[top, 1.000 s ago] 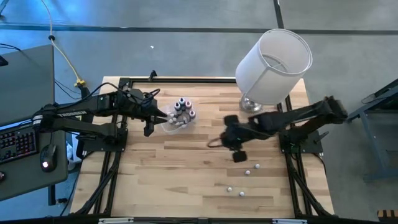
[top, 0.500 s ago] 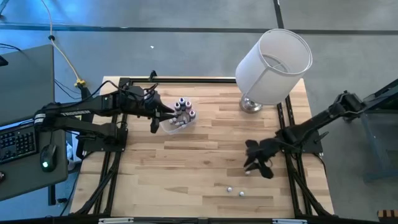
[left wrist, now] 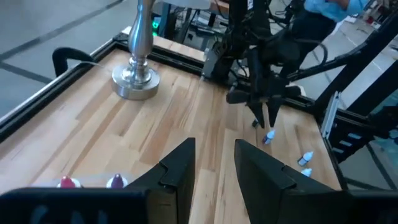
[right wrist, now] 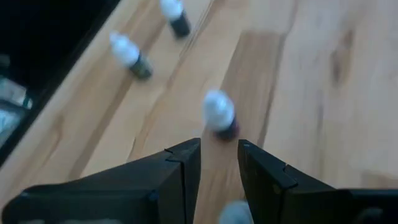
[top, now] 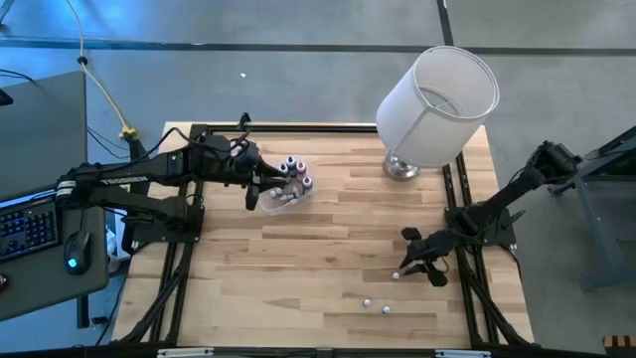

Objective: Pick & Place food coloring
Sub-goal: Put the small green food coloring bottle into the transparent bin

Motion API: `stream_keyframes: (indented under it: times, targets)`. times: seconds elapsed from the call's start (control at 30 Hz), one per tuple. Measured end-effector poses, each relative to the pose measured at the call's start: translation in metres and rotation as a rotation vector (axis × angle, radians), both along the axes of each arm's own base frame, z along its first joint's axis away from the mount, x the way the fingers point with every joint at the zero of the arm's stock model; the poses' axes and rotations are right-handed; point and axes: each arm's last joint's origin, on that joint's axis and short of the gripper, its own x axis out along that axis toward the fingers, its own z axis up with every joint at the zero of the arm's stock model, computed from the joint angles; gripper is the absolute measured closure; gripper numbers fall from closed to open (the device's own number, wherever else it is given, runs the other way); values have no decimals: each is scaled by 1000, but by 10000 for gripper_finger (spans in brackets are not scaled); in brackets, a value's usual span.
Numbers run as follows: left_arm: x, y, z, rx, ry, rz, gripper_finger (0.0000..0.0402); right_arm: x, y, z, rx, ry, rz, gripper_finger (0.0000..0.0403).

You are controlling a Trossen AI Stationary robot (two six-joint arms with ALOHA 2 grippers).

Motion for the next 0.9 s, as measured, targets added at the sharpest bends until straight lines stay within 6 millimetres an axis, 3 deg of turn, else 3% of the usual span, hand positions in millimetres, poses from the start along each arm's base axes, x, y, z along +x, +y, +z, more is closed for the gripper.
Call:
stream_keyframes:
  times: [0.4,0.9]
  targets:
    - [2,0,7,13,-70,2,290,-15,-3,-18,-158,-55,-14,304]
    - [2,1,8,25,-88,33,290,-19,-5,-23,-137,-62,-105,317]
